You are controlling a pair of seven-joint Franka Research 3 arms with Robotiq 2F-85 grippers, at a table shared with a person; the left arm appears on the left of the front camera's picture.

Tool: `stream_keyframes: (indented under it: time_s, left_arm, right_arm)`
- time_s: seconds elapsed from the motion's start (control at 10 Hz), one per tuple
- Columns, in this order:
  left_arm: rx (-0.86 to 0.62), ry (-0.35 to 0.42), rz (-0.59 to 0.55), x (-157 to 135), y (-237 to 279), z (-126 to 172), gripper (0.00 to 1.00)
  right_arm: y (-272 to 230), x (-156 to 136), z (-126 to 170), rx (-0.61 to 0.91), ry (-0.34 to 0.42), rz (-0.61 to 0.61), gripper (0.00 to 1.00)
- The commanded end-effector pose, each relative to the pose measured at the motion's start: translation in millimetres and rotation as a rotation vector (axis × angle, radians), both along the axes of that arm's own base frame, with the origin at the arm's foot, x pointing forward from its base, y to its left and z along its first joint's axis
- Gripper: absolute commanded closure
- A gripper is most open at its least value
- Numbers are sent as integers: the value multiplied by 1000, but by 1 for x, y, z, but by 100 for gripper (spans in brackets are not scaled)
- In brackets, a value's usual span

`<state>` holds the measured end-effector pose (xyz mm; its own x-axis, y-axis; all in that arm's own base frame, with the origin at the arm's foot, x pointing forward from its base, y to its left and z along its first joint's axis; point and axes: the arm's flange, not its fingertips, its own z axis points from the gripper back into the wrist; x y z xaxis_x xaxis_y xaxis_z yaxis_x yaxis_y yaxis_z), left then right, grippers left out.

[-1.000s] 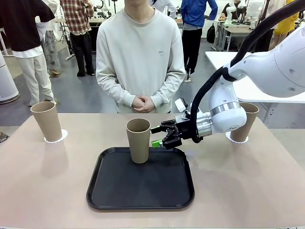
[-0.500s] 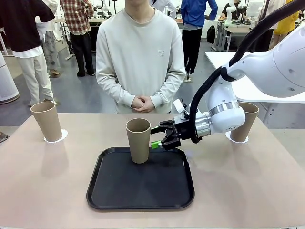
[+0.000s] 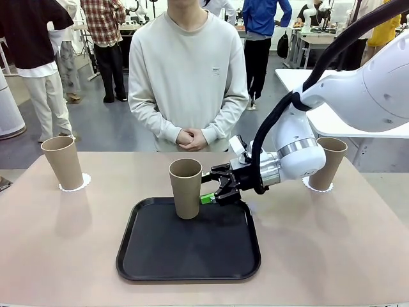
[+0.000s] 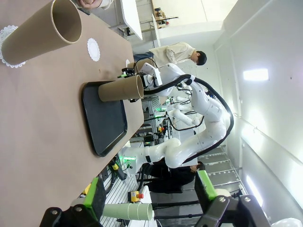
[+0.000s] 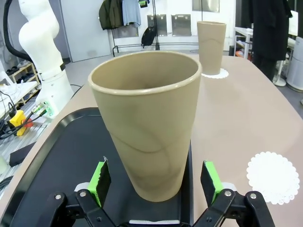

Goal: Place coasters on the table and set cups on them.
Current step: Take one Reusable plastic cup from the Flat Tray and place it on a coaster set by the human.

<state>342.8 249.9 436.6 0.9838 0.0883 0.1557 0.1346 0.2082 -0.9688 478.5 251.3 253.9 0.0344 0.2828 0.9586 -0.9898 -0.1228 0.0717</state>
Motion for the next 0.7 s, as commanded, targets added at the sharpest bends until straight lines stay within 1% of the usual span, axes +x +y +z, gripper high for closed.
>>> stream_keyframes:
  time_s: [0.0,0.2,0.6]
  left_arm:
    - [-7,0,5,-2,0,3,0]
    - [-7,0,5,-2,0,3,0]
    - [-7,0,5,-2,0,3,0]
  right_arm:
    - [8,7,-13,-27,-61,11,0]
    - [19,12,-22,-22,-62,39,0]
    - [41,17,-26,-10,-65,94,0]
